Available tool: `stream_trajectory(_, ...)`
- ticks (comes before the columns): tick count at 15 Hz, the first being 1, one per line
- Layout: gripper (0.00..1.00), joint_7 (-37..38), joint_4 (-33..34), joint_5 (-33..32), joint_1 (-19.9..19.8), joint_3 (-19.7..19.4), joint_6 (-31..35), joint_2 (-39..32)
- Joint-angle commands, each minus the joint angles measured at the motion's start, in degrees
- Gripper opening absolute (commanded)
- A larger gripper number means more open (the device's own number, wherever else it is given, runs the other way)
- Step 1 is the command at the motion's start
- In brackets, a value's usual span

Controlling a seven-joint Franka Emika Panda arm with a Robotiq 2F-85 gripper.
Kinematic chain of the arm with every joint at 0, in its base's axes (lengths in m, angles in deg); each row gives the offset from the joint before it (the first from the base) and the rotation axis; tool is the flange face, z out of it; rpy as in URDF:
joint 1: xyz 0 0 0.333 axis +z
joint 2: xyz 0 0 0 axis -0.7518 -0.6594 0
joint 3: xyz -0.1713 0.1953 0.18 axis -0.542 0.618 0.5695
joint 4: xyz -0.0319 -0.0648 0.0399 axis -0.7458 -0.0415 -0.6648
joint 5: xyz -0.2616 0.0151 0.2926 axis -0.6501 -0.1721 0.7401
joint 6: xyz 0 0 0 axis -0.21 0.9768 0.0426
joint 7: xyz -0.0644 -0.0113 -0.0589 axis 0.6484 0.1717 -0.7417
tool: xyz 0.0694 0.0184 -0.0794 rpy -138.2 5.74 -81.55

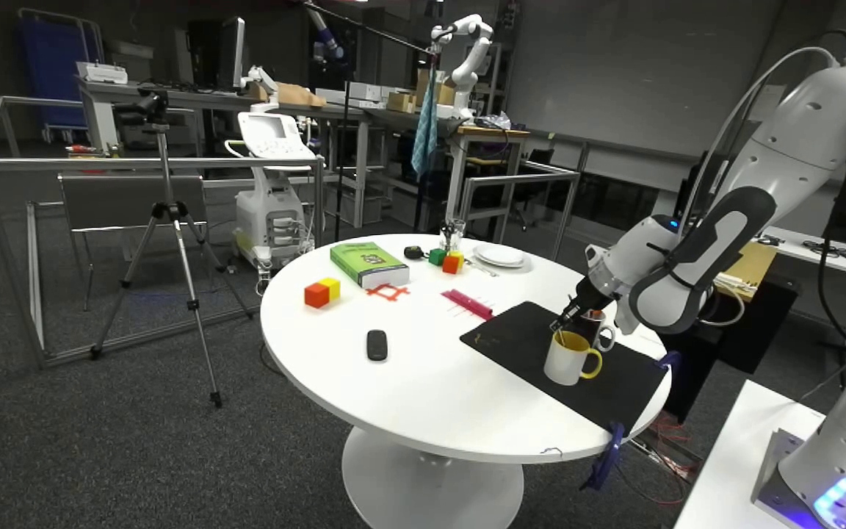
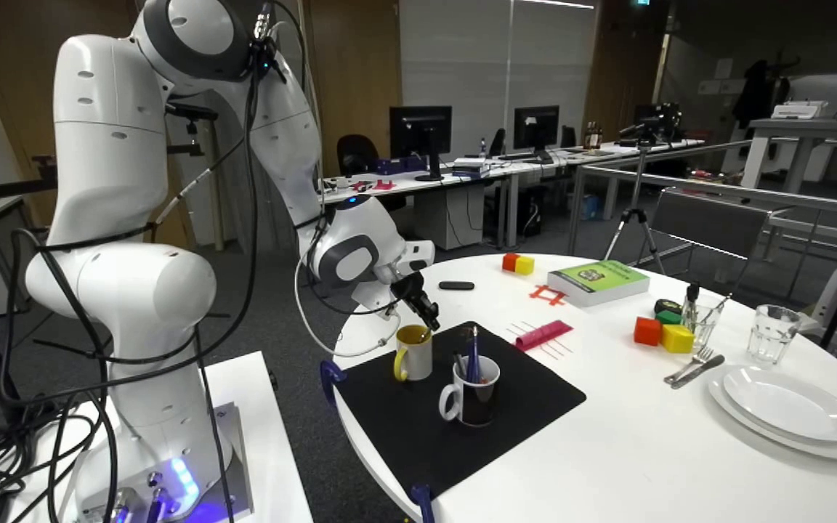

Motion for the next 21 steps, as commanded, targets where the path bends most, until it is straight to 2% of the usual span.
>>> stream_trajectory(1,0.00,1.2,0.3,-2.1,-4.5,3.6,-0.4,1.5)
stream_trajectory(5,0.03,0.3,-0.1,-1.8,-5.9,5.1,0.4,2.7)
stream_trajectory(11,0.03,-1.8,-2.4,-0.6,-3.4,2.5,2.2,6.2)
stream_trajectory(17,0.03,-5.8,-5.9,0.2,-2.4,-0.2,4.7,13.3)
stream_trajectory(21,0.03,-10.5,-8.7,1.0,-3.7,-1.0,6.9,19.9)
